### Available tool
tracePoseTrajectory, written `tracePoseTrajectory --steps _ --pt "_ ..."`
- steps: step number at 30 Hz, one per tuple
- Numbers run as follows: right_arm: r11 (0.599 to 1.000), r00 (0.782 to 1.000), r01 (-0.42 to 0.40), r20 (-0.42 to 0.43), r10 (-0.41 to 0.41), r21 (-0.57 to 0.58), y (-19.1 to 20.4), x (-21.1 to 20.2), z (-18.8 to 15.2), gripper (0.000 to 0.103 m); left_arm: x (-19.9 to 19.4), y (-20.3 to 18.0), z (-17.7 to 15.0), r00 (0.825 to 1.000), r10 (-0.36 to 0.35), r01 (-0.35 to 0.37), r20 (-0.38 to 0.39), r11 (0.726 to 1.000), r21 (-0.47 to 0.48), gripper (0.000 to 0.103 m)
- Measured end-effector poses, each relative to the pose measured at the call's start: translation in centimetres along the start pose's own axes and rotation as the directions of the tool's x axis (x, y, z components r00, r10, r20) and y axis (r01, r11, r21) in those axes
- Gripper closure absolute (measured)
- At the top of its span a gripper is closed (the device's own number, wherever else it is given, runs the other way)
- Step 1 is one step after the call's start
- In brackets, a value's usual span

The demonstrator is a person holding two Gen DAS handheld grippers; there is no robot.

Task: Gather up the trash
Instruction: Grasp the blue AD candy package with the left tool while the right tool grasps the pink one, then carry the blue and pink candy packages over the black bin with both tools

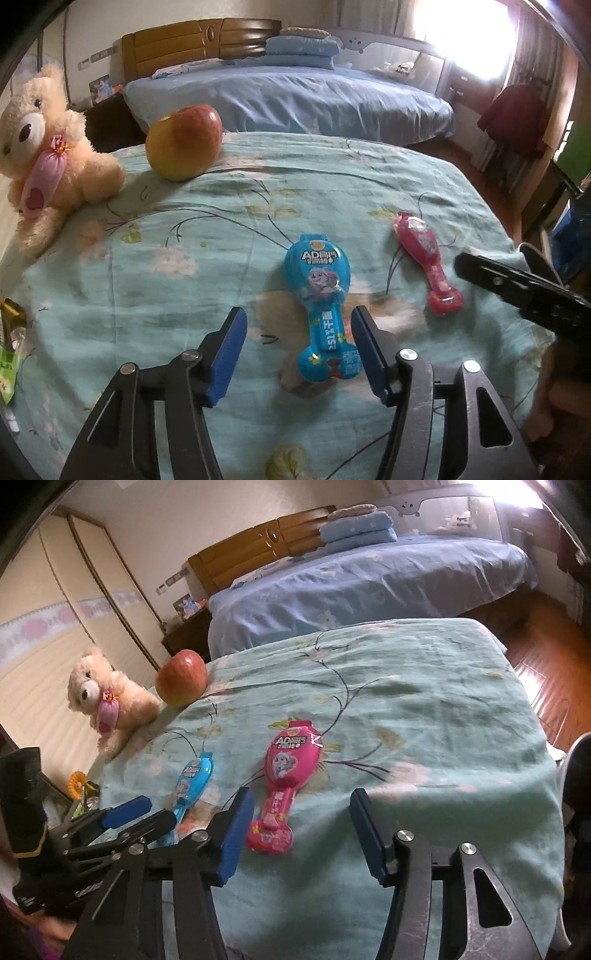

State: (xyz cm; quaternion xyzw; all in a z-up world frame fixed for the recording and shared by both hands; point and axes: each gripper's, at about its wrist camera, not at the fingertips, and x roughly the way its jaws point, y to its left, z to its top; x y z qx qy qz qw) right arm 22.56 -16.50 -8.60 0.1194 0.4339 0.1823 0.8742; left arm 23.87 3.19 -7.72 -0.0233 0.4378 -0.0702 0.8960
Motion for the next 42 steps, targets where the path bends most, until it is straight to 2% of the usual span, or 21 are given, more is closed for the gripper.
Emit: tracePoseTrajectory --steps 4,8,11,14,15,17,20,29,42 --pt "1.0 1.0 0.014 -0.017 -0.014 -0.018 0.5 1.2 0.5 0.048 0.8 -0.2 0.3 1.0 -0.011 0.011 -0.007 1.0 0.0 0.043" --pt "0.999 0.999 0.031 -0.032 -0.032 -0.045 1.2 2.6 1.0 0.048 2.6 0.3 0.9 1.0 0.008 -0.008 -0.03 1.0 -0.019 0.044" --pt "0.994 0.997 0.058 -0.037 -0.061 -0.09 1.9 3.5 1.3 0.048 3.4 0.3 1.2 0.999 0.032 -0.032 -0.029 0.999 -0.016 0.049" --pt "0.989 0.996 0.078 -0.042 -0.084 -0.128 2.3 4.1 1.6 0.048 3.7 -0.1 1.3 0.999 0.037 -0.037 -0.023 0.999 -0.004 0.066" --pt "0.986 0.995 0.087 -0.043 -0.094 -0.142 2.5 4.3 1.7 0.049 3.7 -0.1 1.3 0.999 0.028 -0.028 -0.022 1.0 -0.003 0.076" --pt "0.978 0.992 0.111 -0.045 -0.121 -0.176 3.0 4.5 1.6 0.058 3.7 0.0 1.3 1.0 0.02 -0.021 -0.02 1.0 -0.005 0.077" --pt "0.972 0.991 0.115 -0.044 -0.127 -0.203 3.4 4.4 1.4 0.06 3.5 0.1 1.2 1.0 0.009 -0.009 -0.016 1.0 -0.011 0.078" --pt "0.984 0.995 0.092 -0.01 -0.095 -0.15 2.2 1.1 0.3 0.06 2.1 0.4 0.7 0.999 -0.044 0.044 0.003 0.998 -0.039 0.078" --pt "0.992 0.994 0.11 0.03 -0.108 -0.059 -1.3 -3.9 -1.6 0.06 0.1 -4.3 -0.4 0.991 -0.131 0.131 0.008 0.991 0.018 0.078"
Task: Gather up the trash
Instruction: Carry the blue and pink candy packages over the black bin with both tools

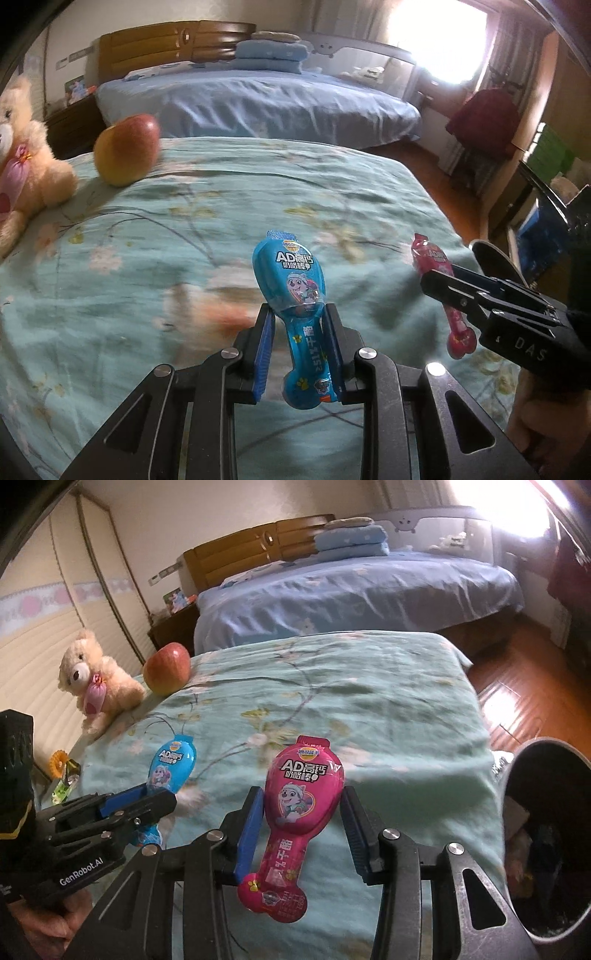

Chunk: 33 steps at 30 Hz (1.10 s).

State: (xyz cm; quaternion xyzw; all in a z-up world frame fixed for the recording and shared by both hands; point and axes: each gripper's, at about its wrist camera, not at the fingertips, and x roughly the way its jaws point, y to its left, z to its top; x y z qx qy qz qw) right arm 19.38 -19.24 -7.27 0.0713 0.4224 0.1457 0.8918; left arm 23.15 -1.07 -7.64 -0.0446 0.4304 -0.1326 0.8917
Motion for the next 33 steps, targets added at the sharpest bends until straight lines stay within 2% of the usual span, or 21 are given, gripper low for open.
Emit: tracePoseTrajectory --steps 9,33 --pt "0.998 0.999 0.029 0.026 -0.03 0.058 -3.0 -2.4 -1.2 0.06 0.3 -3.4 -0.2 0.999 -0.044 0.044 -0.012 0.998 0.049 0.078" --pt "0.985 0.992 0.071 0.092 -0.087 0.158 -8.3 -7.3 -2.7 0.06 0.3 -9.9 -0.4 0.995 -0.093 0.095 -0.022 0.983 0.154 0.078"
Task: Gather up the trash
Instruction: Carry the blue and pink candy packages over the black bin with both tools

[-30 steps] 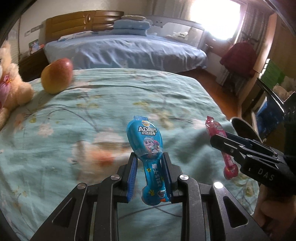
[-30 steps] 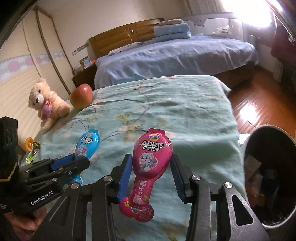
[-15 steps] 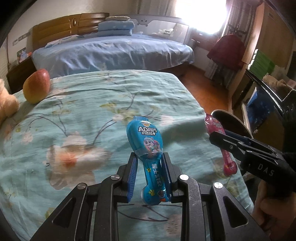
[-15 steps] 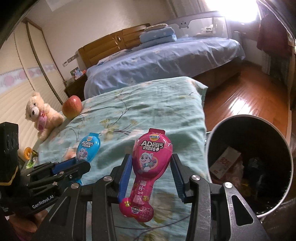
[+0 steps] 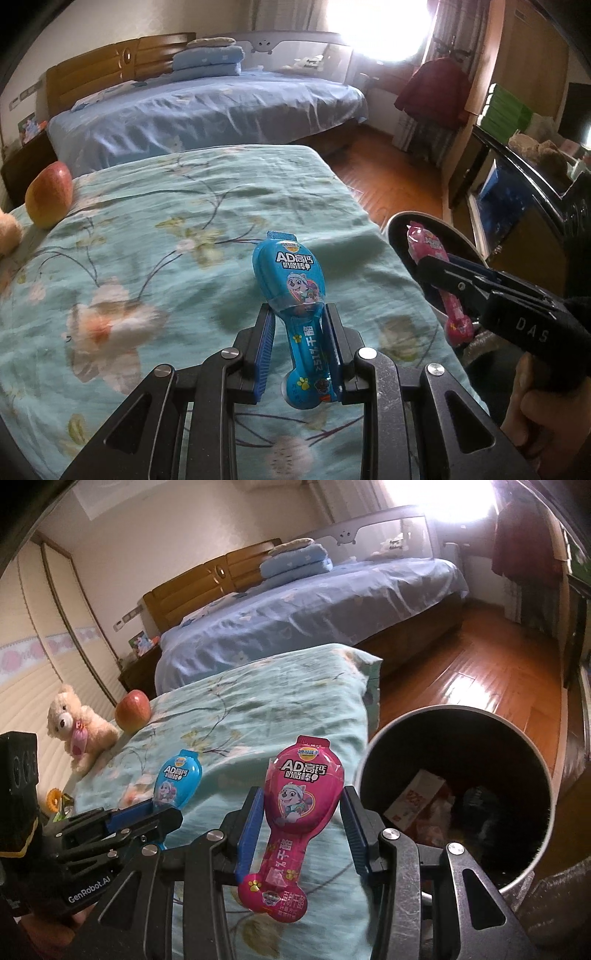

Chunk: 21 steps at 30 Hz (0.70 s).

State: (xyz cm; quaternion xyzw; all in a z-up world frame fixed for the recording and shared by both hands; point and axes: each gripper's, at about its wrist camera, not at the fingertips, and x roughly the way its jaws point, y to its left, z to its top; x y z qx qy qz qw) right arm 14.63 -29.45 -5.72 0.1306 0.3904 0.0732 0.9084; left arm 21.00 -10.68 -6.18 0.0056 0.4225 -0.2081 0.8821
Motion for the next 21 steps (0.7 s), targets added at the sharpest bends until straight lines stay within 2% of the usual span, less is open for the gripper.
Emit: tracePoseTrajectory --steps 21 --pt "0.997 0.999 0.04 0.032 -0.042 0.059 -3.8 -2.2 -0.1 0.06 0.8 -3.9 0.8 0.999 -0.04 0.04 -0.005 0.997 0.064 0.078"
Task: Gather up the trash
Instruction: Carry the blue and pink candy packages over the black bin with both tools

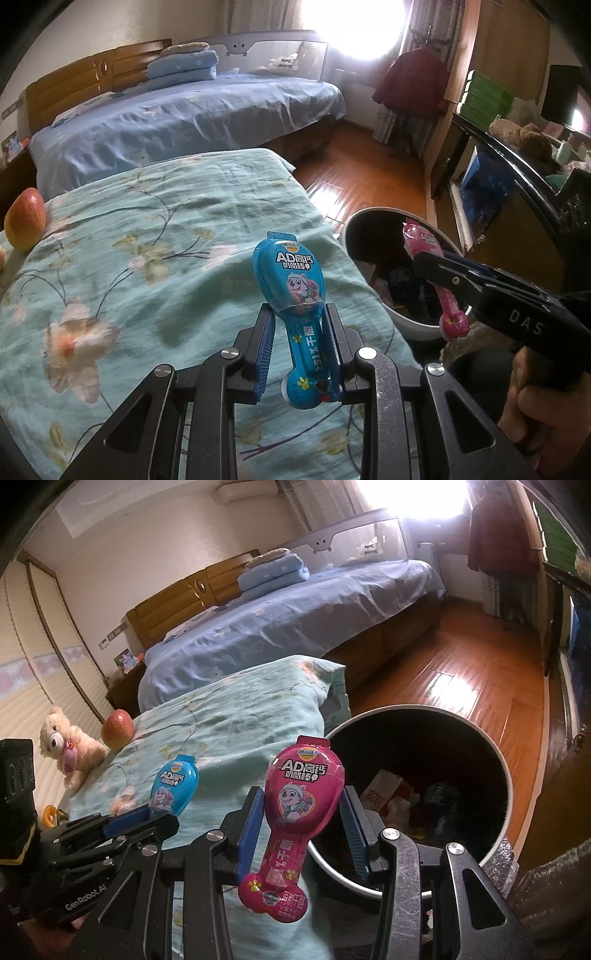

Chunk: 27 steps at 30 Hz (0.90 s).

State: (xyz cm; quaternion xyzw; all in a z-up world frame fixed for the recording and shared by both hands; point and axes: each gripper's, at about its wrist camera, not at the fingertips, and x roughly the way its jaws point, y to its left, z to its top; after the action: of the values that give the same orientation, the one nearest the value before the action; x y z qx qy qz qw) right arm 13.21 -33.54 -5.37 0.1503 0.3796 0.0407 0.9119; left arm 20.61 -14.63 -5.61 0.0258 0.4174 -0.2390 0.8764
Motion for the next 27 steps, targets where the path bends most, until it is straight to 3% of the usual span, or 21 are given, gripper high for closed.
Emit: tracePoseTrajectory --steps 27 --pt "0.996 0.998 0.055 0.001 -0.056 0.069 -5.2 -0.5 0.8 0.06 2.8 -4.6 2.1 0.999 -0.052 0.053 -0.014 0.996 0.075 0.078"
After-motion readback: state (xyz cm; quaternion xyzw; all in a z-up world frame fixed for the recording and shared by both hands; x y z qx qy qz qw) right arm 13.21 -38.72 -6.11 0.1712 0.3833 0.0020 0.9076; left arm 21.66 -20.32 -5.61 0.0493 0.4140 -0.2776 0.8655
